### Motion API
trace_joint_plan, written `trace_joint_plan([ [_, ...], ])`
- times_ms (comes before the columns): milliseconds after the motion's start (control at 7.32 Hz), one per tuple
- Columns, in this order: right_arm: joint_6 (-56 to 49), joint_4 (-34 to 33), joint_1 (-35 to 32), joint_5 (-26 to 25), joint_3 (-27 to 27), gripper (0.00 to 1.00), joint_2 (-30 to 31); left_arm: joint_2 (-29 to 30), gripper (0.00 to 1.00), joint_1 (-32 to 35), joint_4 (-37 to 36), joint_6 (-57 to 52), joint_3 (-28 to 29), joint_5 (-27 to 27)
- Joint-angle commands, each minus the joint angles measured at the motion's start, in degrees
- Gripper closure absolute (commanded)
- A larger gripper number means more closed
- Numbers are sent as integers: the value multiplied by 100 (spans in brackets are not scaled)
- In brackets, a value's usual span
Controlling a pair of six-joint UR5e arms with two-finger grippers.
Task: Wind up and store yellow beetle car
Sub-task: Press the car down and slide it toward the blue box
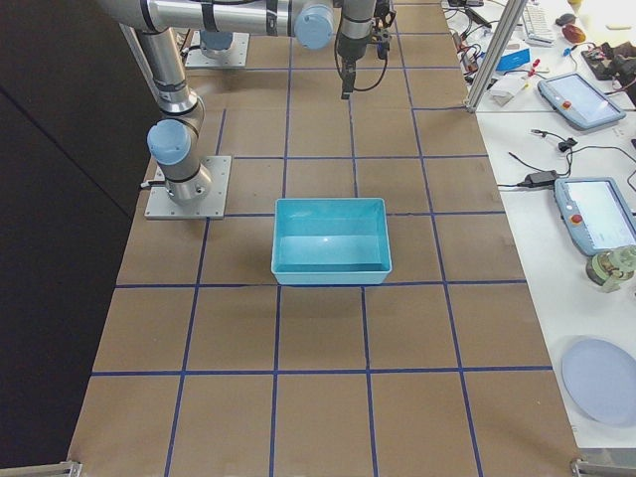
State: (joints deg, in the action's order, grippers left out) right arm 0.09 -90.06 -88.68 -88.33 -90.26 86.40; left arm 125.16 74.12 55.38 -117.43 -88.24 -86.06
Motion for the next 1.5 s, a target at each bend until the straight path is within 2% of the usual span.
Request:
trace_joint_plan([
  [0,0,6,0,0,0,0,8,-9,78,304,-71,351,-18,-8],
  [547,0,23,0,0,-9,0,0,-184,79,832,-220,370,-210,-17],
  [820,0,23,9,0,-9,0,-9,-246,80,911,-422,405,-456,-8],
  [1366,-18,23,9,0,-9,0,-9,-220,80,1043,-554,693,-598,-8],
])
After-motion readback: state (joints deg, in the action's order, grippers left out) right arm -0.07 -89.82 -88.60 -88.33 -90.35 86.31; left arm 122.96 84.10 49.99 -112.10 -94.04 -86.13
